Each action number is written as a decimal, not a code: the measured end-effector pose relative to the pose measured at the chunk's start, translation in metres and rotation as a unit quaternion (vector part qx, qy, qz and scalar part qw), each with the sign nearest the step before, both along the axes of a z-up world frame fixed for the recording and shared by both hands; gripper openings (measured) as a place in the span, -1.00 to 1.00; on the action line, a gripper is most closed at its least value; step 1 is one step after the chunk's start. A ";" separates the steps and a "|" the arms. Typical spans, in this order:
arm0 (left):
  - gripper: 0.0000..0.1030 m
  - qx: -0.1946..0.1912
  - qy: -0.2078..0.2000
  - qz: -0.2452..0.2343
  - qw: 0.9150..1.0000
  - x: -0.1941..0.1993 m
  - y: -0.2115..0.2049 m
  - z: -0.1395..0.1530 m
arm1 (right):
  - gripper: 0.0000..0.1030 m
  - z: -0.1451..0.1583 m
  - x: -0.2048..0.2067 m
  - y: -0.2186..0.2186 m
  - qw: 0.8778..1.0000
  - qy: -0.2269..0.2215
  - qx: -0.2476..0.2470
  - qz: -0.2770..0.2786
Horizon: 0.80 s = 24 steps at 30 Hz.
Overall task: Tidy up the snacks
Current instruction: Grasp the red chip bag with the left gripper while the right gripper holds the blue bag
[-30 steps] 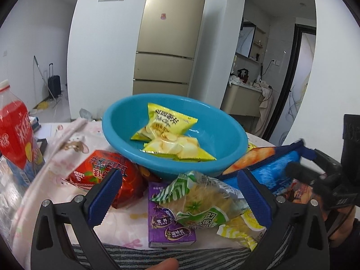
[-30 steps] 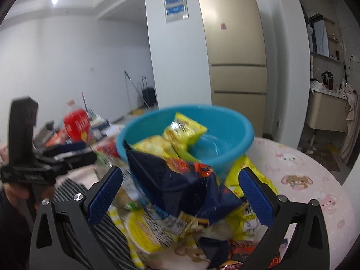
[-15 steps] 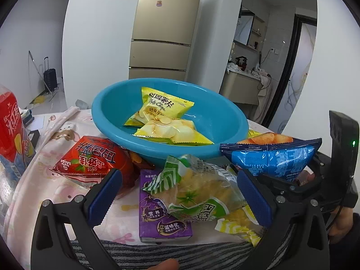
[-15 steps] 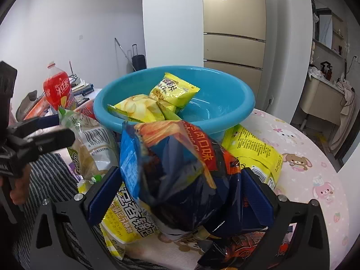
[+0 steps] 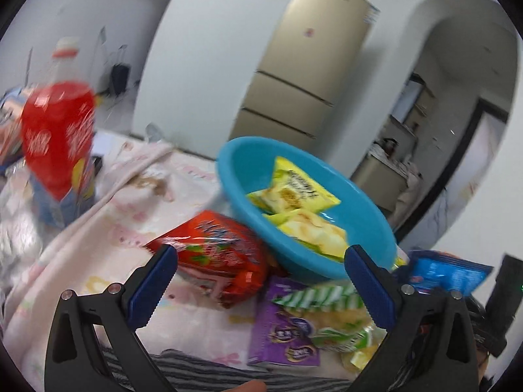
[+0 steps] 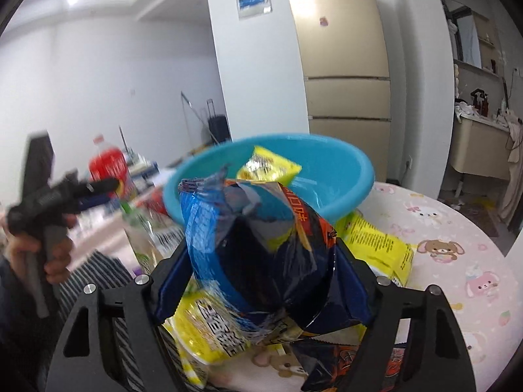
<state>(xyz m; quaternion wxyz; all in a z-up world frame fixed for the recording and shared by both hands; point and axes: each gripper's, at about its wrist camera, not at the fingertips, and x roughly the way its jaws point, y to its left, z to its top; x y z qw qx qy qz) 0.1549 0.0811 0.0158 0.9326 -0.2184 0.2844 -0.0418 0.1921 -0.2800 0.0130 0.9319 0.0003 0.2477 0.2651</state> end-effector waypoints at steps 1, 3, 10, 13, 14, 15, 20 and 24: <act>1.00 -0.007 0.006 0.002 1.000 0.002 0.003 -0.003 | 0.55 0.002 0.000 -0.003 1.000 -0.001 0.011 -0.001; 1.00 -0.010 0.027 0.006 1.000 0.009 0.008 -0.012 | 0.55 0.003 0.000 -0.007 1.000 -0.002 0.023 -0.005; 1.00 -0.029 0.105 -0.004 0.994 0.036 0.018 -0.051 | 0.55 0.000 0.005 -0.007 1.000 0.010 0.024 -0.011; 1.00 -0.076 0.112 -0.017 0.991 0.038 0.021 -0.060 | 0.56 -0.001 0.006 -0.007 1.000 0.013 0.021 -0.012; 1.00 -0.089 0.111 -0.017 0.990 0.039 0.022 -0.062 | 0.56 -0.001 0.006 -0.007 1.000 0.014 0.020 -0.012; 1.00 -0.100 0.110 -0.014 0.989 0.040 0.022 -0.064 | 0.56 -0.001 0.006 -0.008 1.000 0.014 0.020 -0.011; 1.00 -0.142 0.138 0.008 0.980 0.056 0.029 -0.081 | 0.56 -0.002 0.006 -0.008 1.000 0.014 0.020 -0.011; 1.00 -0.169 0.151 0.034 0.973 0.063 0.039 -0.091 | 0.56 -0.002 0.007 -0.010 0.999 0.018 0.024 -0.014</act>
